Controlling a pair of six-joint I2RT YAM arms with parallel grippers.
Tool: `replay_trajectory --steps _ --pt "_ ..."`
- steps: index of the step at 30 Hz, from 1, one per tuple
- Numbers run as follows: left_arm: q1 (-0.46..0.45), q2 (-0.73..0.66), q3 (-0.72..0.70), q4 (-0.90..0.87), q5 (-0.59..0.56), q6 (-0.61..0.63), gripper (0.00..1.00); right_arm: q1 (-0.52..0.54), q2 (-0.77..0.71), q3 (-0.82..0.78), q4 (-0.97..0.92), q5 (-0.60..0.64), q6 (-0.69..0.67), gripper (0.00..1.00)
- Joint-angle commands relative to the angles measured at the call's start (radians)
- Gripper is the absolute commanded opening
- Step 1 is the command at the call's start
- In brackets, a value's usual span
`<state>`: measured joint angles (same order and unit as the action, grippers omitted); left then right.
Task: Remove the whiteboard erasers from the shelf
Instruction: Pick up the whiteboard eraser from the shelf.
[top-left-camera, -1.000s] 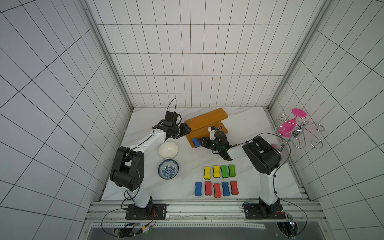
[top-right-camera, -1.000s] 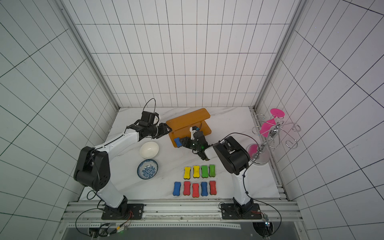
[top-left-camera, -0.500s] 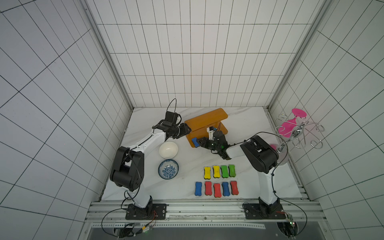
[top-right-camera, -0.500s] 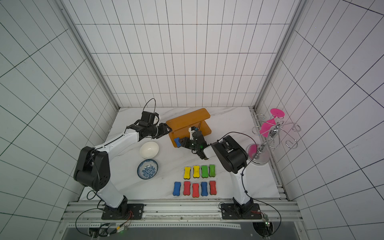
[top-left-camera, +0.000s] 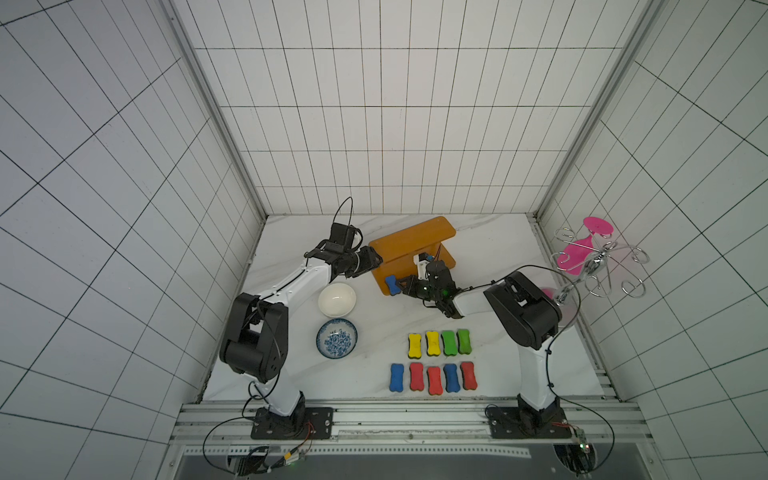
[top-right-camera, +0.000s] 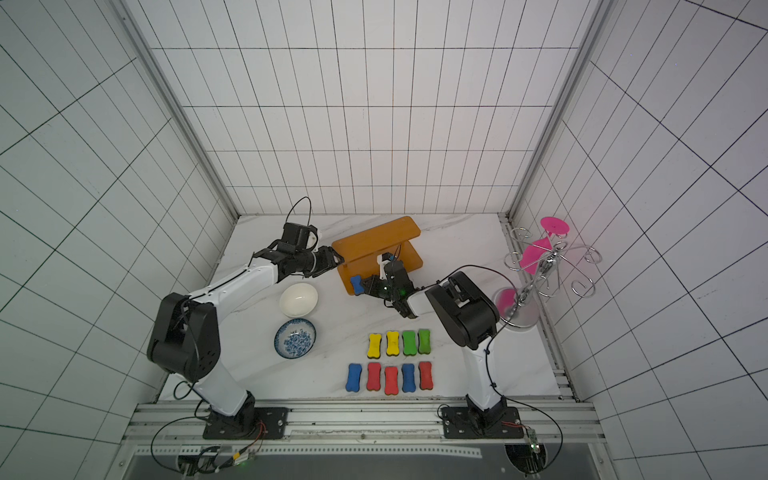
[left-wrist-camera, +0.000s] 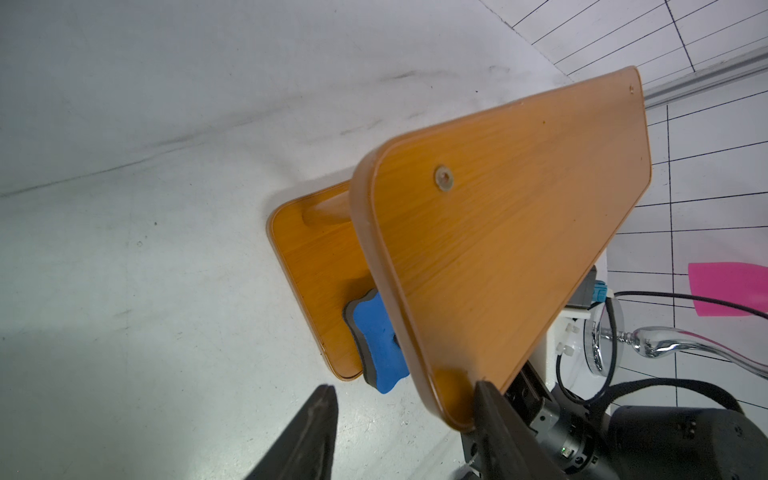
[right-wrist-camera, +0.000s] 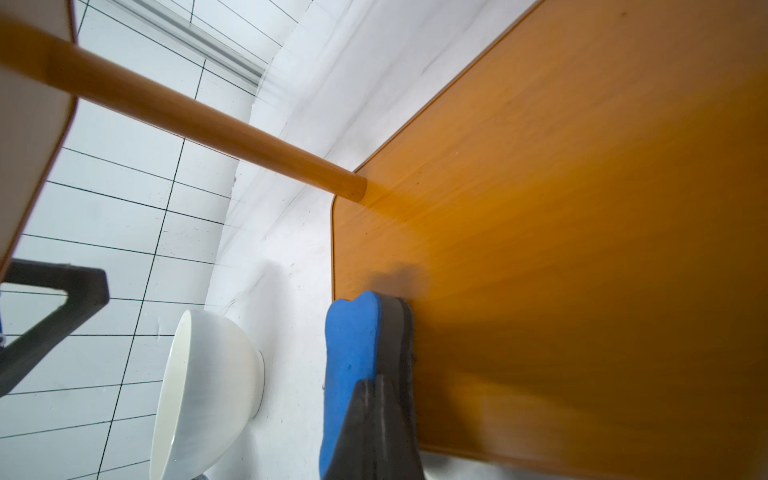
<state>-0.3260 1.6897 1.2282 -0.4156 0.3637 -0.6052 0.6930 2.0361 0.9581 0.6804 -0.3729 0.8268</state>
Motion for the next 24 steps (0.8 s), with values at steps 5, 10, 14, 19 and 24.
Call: replay_trajectory --steps 5,10,14,19,24 --pt "0.009 0.009 0.001 -0.028 -0.029 0.022 0.56 0.048 -0.146 -0.044 -0.071 0.117 0.120 0.00" --pt "-0.002 -0.053 -0.017 -0.038 -0.053 0.049 0.56 0.108 -0.190 -0.087 -0.029 0.223 0.231 0.00" --pt "-0.064 -0.185 -0.073 -0.083 -0.147 0.117 0.58 0.184 -0.281 -0.174 -0.031 0.375 0.310 0.00" --pt "-0.177 -0.409 -0.234 -0.096 -0.263 0.215 0.63 0.299 -0.413 -0.283 -0.094 0.584 0.376 0.00" --pt "-0.282 -0.650 -0.394 -0.082 -0.315 0.293 0.72 0.412 -0.496 -0.339 -0.201 0.697 0.429 0.00"
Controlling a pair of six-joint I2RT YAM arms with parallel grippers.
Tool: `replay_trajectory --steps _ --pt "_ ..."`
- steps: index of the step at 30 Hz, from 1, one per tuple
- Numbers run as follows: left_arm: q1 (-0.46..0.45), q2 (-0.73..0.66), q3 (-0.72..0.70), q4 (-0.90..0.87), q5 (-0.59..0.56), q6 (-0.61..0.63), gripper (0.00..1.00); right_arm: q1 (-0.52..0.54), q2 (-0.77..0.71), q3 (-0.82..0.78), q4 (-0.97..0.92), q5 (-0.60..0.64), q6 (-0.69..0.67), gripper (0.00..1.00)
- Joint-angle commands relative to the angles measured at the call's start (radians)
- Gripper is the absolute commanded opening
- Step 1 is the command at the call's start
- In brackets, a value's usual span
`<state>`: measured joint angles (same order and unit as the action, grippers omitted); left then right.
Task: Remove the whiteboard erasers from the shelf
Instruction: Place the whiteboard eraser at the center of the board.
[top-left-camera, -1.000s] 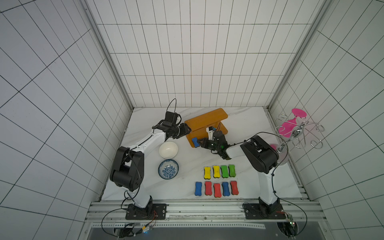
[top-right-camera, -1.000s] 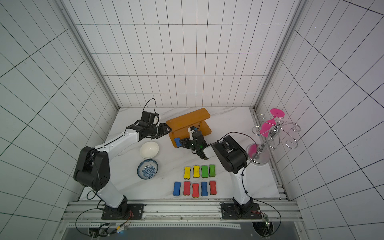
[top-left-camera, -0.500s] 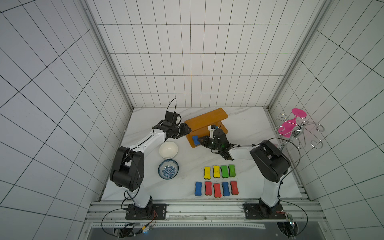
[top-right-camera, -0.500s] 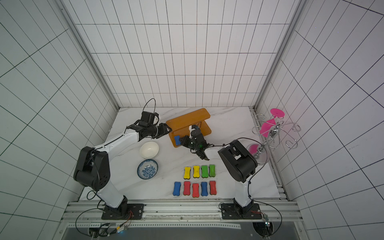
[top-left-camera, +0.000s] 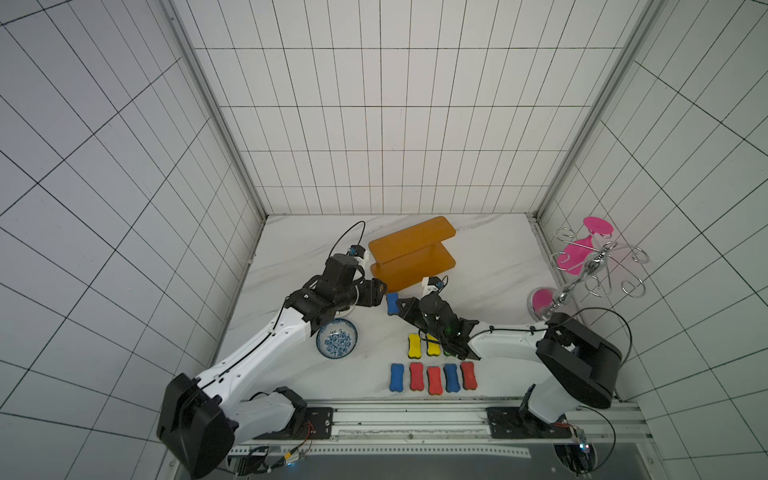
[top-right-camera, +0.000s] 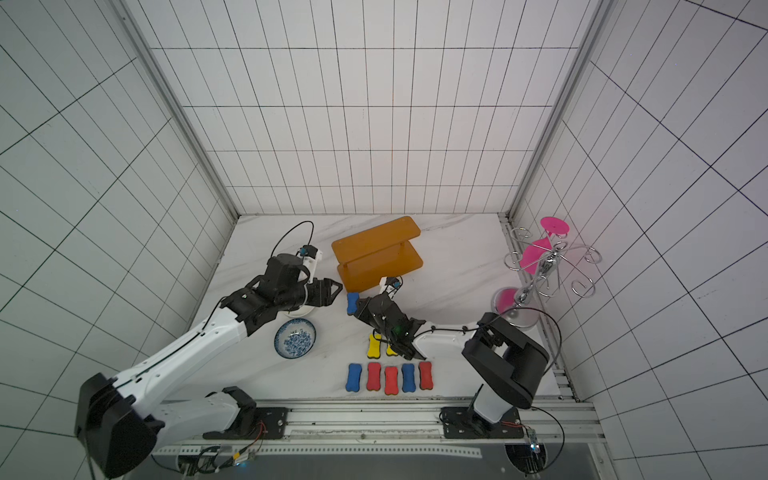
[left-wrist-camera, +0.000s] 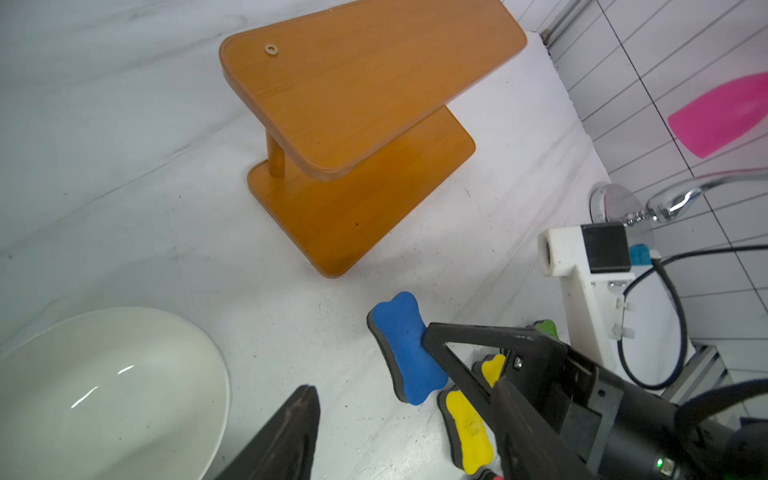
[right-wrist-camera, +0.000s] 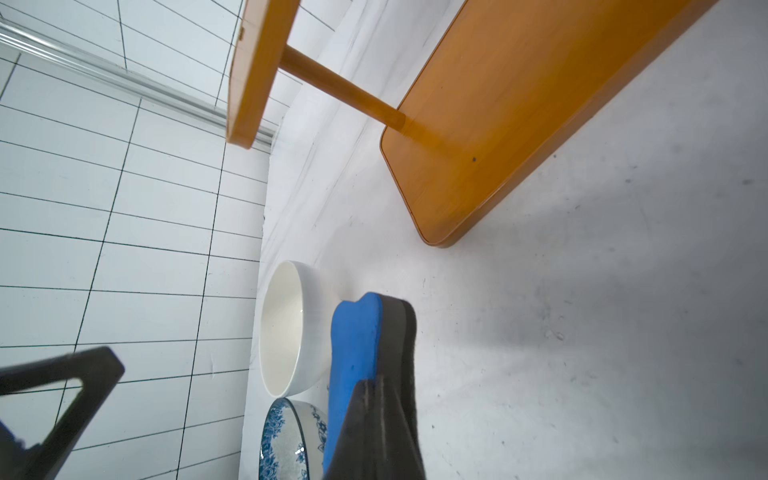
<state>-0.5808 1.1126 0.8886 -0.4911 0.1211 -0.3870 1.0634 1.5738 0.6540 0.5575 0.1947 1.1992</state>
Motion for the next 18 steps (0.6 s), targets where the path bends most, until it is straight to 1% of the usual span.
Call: replay_trajectory --steps 1,4,6,12,18 --pt "-0.052 -0.120 -0.084 0.007 -0.088 0.089 0.73 0.058 -0.042 -0.048 -0.087 0.142 0.070 0.00" --pt "-0.134 -0.236 -0.164 0.050 -0.146 0.134 0.74 0.115 -0.056 -0.066 -0.127 0.176 0.096 0.00" --pt "-0.166 -0.293 -0.206 0.079 -0.181 0.141 0.75 0.149 -0.058 -0.072 -0.159 0.208 0.109 0.00" --pt "-0.171 -0.375 -0.248 0.059 -0.164 0.152 0.75 0.229 -0.033 -0.099 -0.189 0.277 0.164 0.00" --pt "-0.172 -0.428 -0.290 0.086 -0.121 0.189 0.75 0.252 -0.002 -0.090 -0.194 0.283 0.179 0.00"
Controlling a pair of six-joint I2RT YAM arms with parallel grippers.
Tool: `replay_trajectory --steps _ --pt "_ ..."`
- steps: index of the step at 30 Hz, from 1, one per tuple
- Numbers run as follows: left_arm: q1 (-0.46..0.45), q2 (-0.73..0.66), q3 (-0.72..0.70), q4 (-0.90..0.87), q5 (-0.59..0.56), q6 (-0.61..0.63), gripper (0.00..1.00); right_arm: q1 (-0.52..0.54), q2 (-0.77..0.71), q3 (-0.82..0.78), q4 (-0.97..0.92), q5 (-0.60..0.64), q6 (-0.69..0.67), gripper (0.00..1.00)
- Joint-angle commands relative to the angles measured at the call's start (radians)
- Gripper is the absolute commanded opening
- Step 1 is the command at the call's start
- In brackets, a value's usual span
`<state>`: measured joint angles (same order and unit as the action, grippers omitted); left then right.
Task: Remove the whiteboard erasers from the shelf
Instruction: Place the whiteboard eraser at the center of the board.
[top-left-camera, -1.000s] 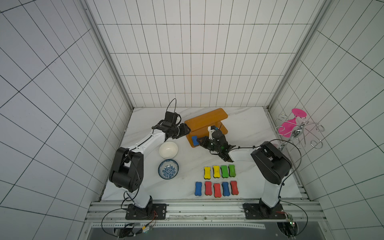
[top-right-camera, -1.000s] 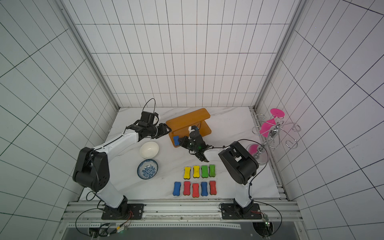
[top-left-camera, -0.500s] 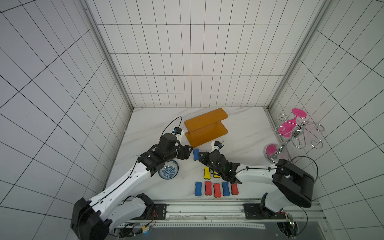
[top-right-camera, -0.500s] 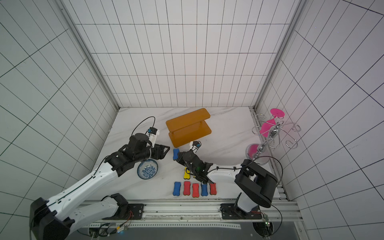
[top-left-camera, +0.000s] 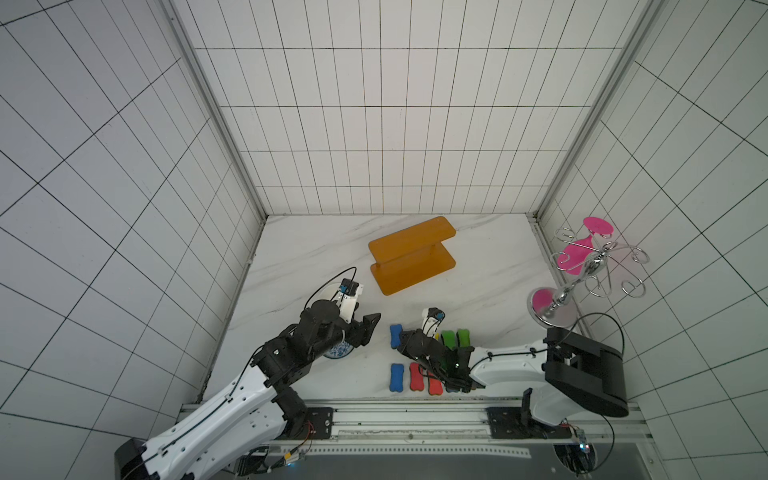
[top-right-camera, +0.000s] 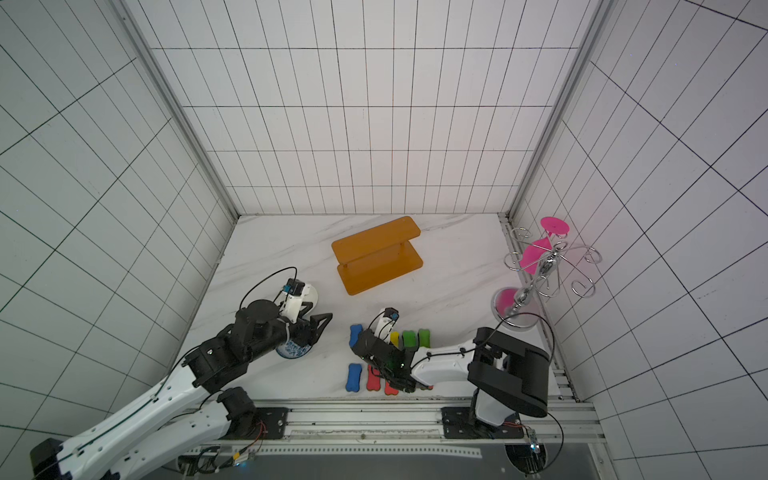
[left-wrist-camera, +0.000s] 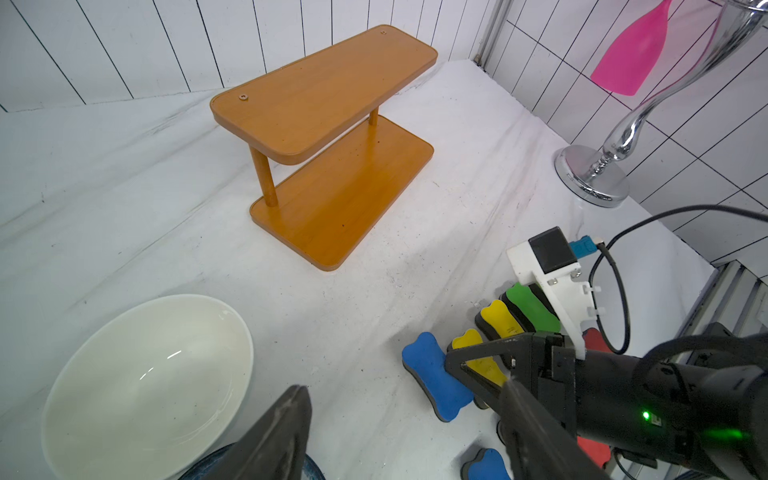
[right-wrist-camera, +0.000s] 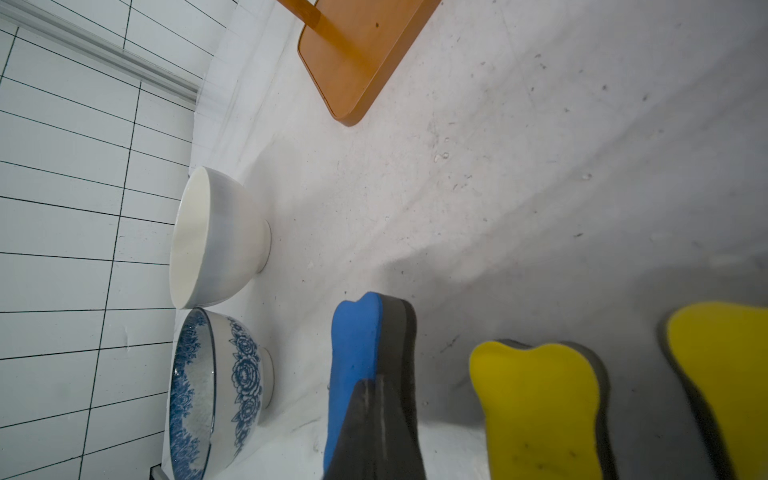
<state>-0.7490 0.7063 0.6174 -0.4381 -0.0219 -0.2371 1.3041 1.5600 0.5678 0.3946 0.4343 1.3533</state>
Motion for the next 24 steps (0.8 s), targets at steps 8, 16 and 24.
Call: replay_trajectory --steps 8,16,24 --pt "-0.013 -0.022 -0.028 0.030 0.072 0.094 0.76 0.018 0.048 -0.028 0.005 0.035 0.070 0.00" --pt "-0.013 -0.007 -0.023 0.036 0.056 0.081 0.76 0.018 0.057 -0.025 0.012 0.015 0.053 0.00" --pt "-0.013 -0.013 -0.025 0.033 0.044 0.080 0.76 0.025 0.058 -0.023 -0.016 -0.028 0.070 0.00"
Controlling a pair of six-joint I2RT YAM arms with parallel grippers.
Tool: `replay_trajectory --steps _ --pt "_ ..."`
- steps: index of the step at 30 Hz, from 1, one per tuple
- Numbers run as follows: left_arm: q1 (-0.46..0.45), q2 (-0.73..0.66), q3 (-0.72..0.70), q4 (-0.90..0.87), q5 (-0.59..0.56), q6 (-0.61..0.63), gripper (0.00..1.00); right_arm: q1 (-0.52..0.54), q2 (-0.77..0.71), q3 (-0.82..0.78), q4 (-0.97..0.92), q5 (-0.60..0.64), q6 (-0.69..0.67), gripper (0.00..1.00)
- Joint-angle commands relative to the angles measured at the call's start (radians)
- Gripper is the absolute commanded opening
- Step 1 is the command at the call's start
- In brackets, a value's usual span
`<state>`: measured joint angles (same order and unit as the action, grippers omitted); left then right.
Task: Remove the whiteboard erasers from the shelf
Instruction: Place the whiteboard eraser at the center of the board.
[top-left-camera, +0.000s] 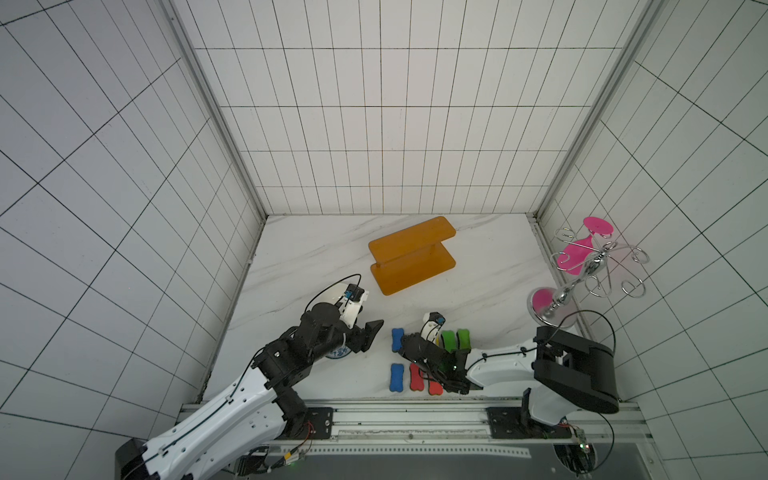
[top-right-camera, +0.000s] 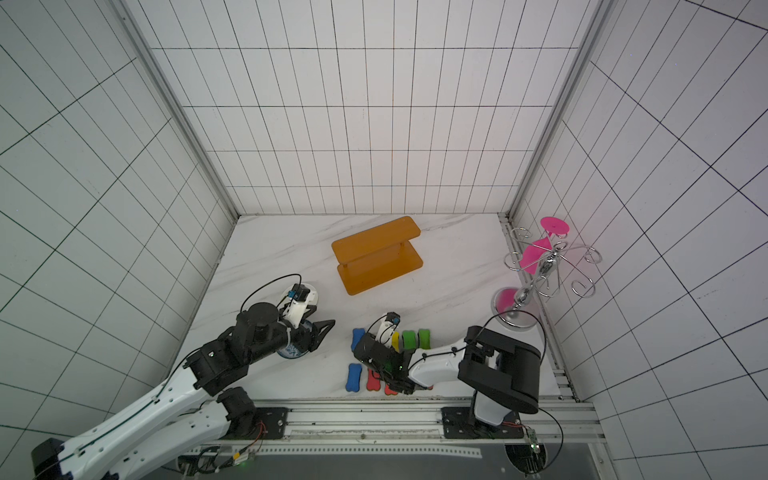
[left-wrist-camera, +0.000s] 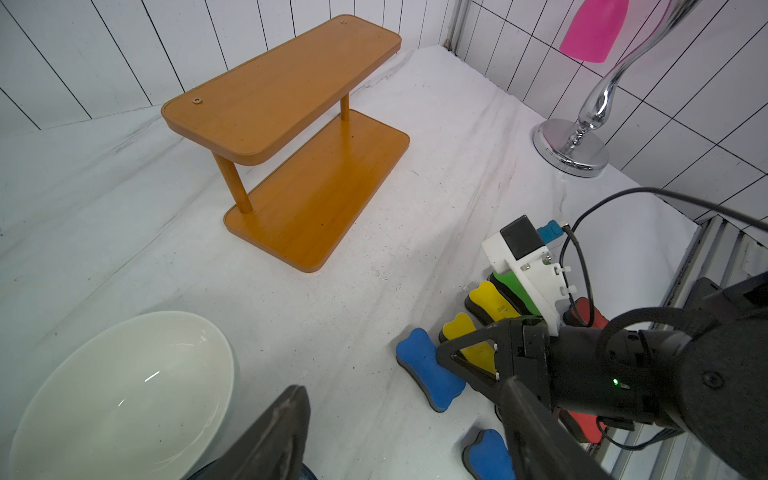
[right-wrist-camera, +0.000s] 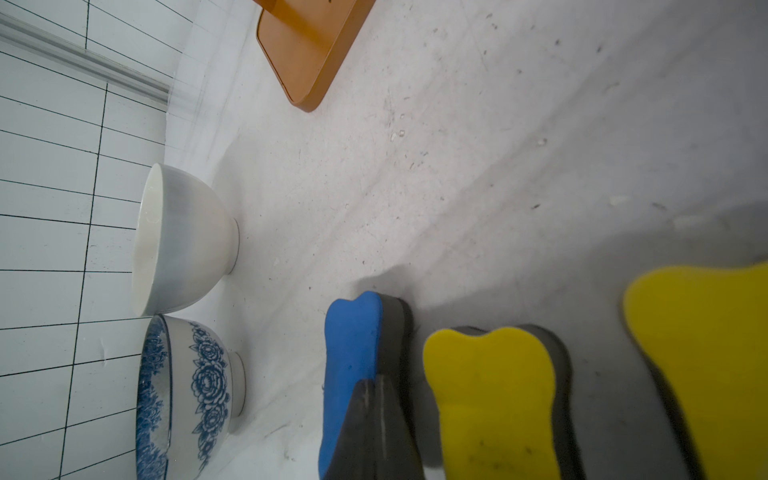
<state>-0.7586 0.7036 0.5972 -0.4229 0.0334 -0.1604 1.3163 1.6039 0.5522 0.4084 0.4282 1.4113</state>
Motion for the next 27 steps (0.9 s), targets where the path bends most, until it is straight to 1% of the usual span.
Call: replay_trajectory --steps 1,4,11,22,27 --pt "-0.004 -0.013 -0.005 0.017 -0.013 0.001 0.76 0.017 0.017 -0.009 -0.029 -0.022 0.014 0.00" --pt "-0.004 -0.024 -0.006 0.011 -0.020 -0.008 0.76 0.023 0.012 -0.019 -0.025 -0.015 0.020 0.00" --pt "-0.004 -0.037 -0.011 0.011 -0.043 -0.024 0.76 0.034 -0.016 0.008 -0.098 0.003 0.006 0.00" --pt "-0.004 -0.012 -0.008 0.027 -0.044 -0.029 0.76 0.041 -0.025 -0.012 -0.076 0.021 0.013 0.06" --pt "-0.004 -0.012 -0.009 0.027 -0.048 -0.030 0.76 0.043 -0.026 -0.019 -0.067 0.021 0.015 0.07"
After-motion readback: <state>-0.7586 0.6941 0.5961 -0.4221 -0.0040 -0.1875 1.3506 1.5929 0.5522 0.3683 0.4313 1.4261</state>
